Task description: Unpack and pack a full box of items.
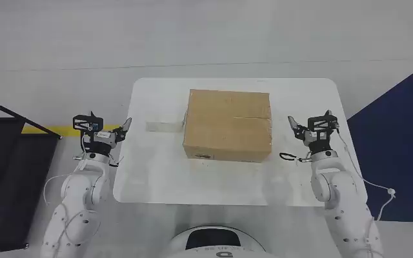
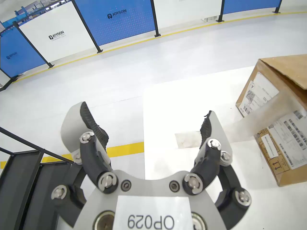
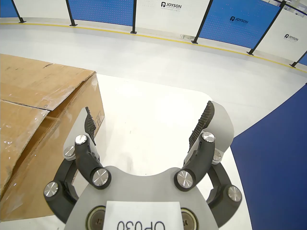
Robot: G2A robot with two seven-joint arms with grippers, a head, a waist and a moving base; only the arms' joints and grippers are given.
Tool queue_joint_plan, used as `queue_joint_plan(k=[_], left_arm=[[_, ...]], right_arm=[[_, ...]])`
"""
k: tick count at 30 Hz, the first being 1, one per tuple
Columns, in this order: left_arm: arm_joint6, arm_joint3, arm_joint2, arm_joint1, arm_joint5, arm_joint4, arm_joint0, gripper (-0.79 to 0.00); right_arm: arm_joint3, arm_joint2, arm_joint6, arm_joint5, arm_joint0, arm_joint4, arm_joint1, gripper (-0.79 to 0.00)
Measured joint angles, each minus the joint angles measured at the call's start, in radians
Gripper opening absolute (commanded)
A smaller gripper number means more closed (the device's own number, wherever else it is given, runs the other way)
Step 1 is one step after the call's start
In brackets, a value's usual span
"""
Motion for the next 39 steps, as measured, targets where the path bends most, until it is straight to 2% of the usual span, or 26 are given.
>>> queue_joint_plan(k=[10, 16, 21, 27, 30, 34, 36, 39], left_arm=[[0.000, 0.000, 0.000, 0.000, 0.000, 0.000, 0.000, 0.000], [0.000, 0.000, 0.000, 0.000, 0.000, 0.000, 0.000, 0.000], [0.000, 0.000, 0.000, 0.000, 0.000, 0.000, 0.000, 0.000], [0.000, 0.000, 0.000, 0.000, 0.000, 0.000, 0.000, 0.000], [0.000, 0.000, 0.000, 0.000, 0.000, 0.000, 0.000, 0.000], [0.000, 0.000, 0.000, 0.000, 0.000, 0.000, 0.000, 0.000], [0.000, 0.000, 0.000, 0.000, 0.000, 0.000, 0.000, 0.000], [0.000, 0.000, 0.000, 0.000, 0.000, 0.000, 0.000, 0.000]], right_arm=[[0.000, -0.001, 0.000, -0.001, 0.000, 0.001, 0.000, 0.000], [-0.024, 0.029, 0.064, -0.168, -0.002, 0.023, 0.010, 0.000], [-0.016, 0.017, 0.183, -0.245, 0.050, 0.028, 0.014, 0.000], [0.022, -0.064, 0.246, -0.201, 0.113, -0.083, 0.009, 0.000], [0.029, -0.083, 0.242, -0.223, 0.122, -0.084, 0.008, 0.000], [0.017, -0.044, 0.219, -0.330, 0.109, 0.027, 0.012, 0.000], [0.013, 0.001, 0.193, -0.411, 0.093, 0.143, 0.016, 0.000], [0.021, 0.084, 0.207, -0.600, 0.061, 0.354, 0.028, 0.000]])
